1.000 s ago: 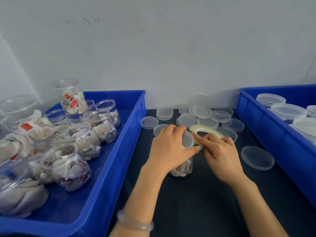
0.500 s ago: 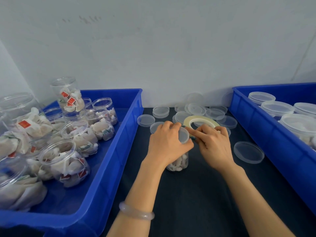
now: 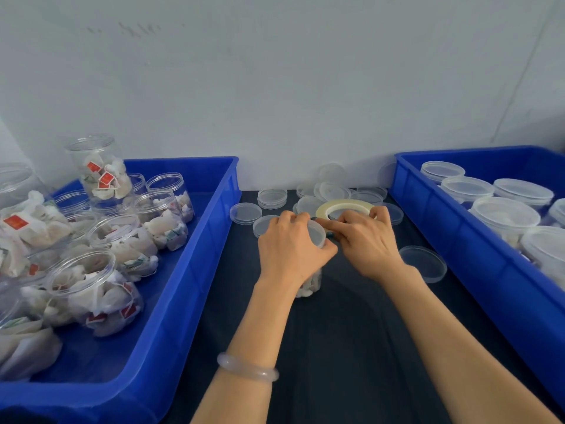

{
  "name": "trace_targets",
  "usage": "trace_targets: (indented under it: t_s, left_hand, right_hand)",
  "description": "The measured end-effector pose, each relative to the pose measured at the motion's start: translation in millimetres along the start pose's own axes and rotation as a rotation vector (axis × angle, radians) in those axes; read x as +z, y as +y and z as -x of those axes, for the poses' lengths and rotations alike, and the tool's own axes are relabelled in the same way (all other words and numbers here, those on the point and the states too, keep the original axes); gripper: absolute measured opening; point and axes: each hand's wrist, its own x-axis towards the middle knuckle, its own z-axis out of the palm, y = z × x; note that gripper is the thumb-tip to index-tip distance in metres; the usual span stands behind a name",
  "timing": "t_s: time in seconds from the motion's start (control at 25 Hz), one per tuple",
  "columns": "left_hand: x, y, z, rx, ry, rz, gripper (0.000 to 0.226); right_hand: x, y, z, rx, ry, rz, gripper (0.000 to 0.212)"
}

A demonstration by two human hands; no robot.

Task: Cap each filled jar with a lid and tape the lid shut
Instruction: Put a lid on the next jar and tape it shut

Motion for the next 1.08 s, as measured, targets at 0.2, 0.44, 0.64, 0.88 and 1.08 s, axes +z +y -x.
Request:
trace_targets:
  t_s: [0.2,0.44,0.64,0.88,1.08]
  left_hand:
    - [2.0,-9.5,7.1,-0.023,-0.028,0.121,0.048]
    - [-0.1,-5.6,3.3,0.0,-0.039,0.061,0.044]
    - [-4.9,-9.3,3.8,-0.101,-0.057,0.156,0.042]
    - [-6.3,2.0,2.1,-0.188,-0.086,0.123,0.041]
    - [-1.3,-8.2,7.7,-0.166,-0.039,0.301,0.035]
  right_hand:
    - [-22.0,45.9,-16.6,0.139,-0.049,-0.158,0.048]
    - [-0.9,-8.8,19.6,-0.103,-0.143,-0.179,0.026]
    - [21.4,-24.5,47.1,-0.047,-0.141,-0.312,0.031]
    - [25.0,-24.4,56.5,-0.056,-0.312,-0.366,0.059]
    - [10.4,-66.0,52.7,0.144,-0.257,-1.139,0.104]
